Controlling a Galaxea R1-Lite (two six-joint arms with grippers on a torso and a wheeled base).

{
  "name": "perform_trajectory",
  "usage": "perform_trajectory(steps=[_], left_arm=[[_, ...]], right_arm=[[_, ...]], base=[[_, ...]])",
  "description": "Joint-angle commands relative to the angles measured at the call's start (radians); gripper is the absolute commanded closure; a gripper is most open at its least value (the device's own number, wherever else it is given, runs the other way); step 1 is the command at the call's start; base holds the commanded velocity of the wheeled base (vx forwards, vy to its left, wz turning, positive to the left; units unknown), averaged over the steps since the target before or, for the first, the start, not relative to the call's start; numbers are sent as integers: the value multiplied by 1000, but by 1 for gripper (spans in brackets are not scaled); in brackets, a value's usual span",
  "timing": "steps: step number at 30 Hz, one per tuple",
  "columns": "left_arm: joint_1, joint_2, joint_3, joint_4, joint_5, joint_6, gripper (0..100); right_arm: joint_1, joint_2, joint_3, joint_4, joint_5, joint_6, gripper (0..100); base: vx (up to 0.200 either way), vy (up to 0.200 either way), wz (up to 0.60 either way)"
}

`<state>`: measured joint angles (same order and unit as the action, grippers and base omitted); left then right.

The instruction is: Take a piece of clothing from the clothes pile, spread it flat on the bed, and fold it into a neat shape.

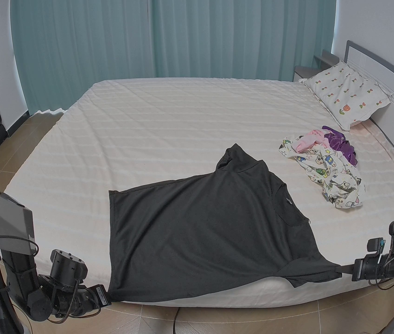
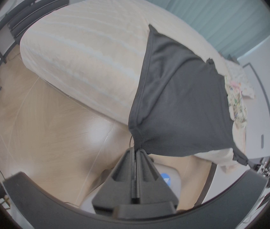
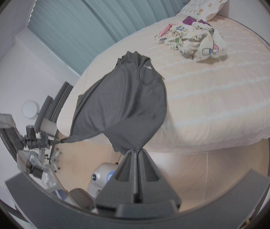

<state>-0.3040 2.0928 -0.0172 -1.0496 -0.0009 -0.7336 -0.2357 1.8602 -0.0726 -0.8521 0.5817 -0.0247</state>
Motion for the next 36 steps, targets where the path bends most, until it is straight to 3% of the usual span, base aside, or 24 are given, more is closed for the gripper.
perform_trajectory(steps=[1, 4, 10, 21, 27, 36], left_arm=[[25, -54, -17, -41, 7, -35, 100], [49, -57, -44, -50, 10, -44, 100], [91, -57, -119, -52, 10, -138, 100], [126, -50, -168, -52, 9, -161, 100], [149, -30, -233, -52, 10, -178, 100], [191, 33, -334, -50, 12, -176, 100]], right_arm=[[52, -44, -87, -2, 1, 92, 100], [90, -50, -138, 4, -8, 150, 100], [128, -32, -225, 12, -17, 163, 100], [135, 30, -357, 21, -60, 180, 100], [171, 97, -461, 21, -62, 252, 100], [196, 186, -576, 21, -102, 258, 100]], base=[[0, 0, 0], [0, 0, 0], [0, 0, 0], [0, 0, 0], [0, 0, 0], [0, 0, 0]])
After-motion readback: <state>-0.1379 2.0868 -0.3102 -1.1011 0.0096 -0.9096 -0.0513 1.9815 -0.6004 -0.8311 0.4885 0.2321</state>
